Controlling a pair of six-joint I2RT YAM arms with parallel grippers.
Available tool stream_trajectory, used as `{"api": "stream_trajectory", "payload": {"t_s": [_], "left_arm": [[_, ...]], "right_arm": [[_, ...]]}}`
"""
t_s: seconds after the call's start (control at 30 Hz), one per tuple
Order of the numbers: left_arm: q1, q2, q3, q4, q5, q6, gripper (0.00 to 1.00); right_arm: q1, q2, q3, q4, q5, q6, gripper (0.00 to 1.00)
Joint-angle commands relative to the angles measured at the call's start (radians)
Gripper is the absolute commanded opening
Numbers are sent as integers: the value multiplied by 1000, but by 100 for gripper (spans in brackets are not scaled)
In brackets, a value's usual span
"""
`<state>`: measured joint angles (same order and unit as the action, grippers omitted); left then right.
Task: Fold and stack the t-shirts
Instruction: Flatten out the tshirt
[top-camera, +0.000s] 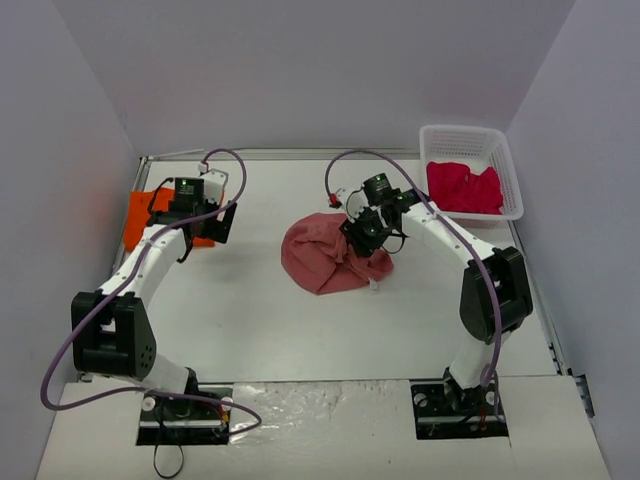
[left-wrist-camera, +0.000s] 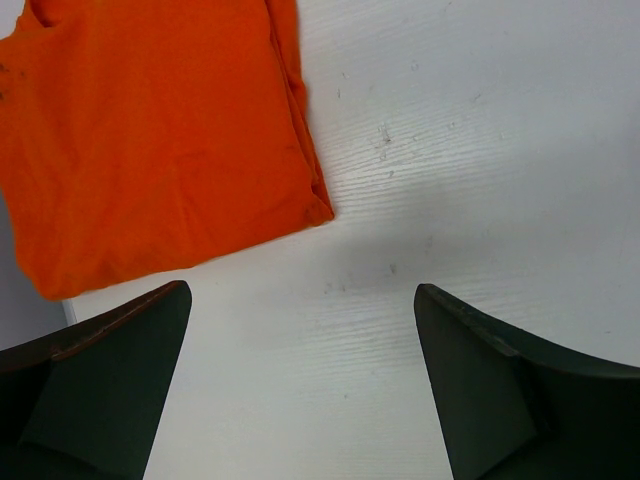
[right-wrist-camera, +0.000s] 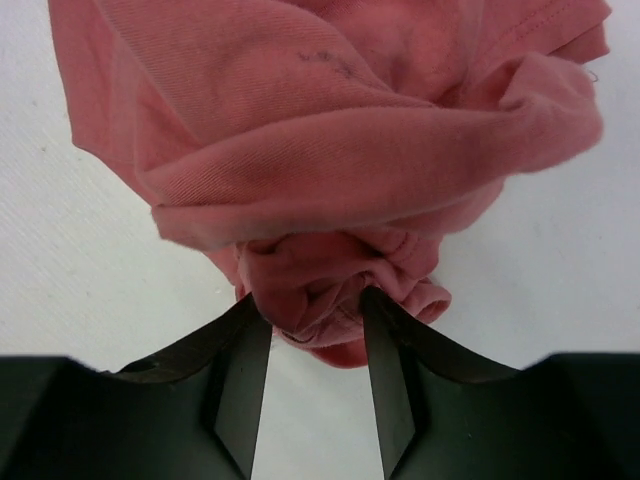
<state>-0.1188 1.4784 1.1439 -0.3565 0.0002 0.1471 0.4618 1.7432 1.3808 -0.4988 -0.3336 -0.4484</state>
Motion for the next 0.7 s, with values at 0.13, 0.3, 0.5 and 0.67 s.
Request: {"api": "stream_trajectory", "payload": {"t_s": [0.13, 0.3, 0.5, 0.67], "left_arm": [[-7, -3, 27, -9, 0, 11, 94], [-7, -3, 27, -7, 0, 9, 94], [-7, 2, 34, -9, 0, 12, 94], [-8, -1, 37, -10, 0, 11, 94]], "right_arm": [[8, 29, 32, -24, 4, -6, 16], [6, 18, 47, -30, 21, -1, 0], [5, -76, 84, -53, 65, 4, 0], [-24, -178, 101, -76, 99, 5, 0]]}}
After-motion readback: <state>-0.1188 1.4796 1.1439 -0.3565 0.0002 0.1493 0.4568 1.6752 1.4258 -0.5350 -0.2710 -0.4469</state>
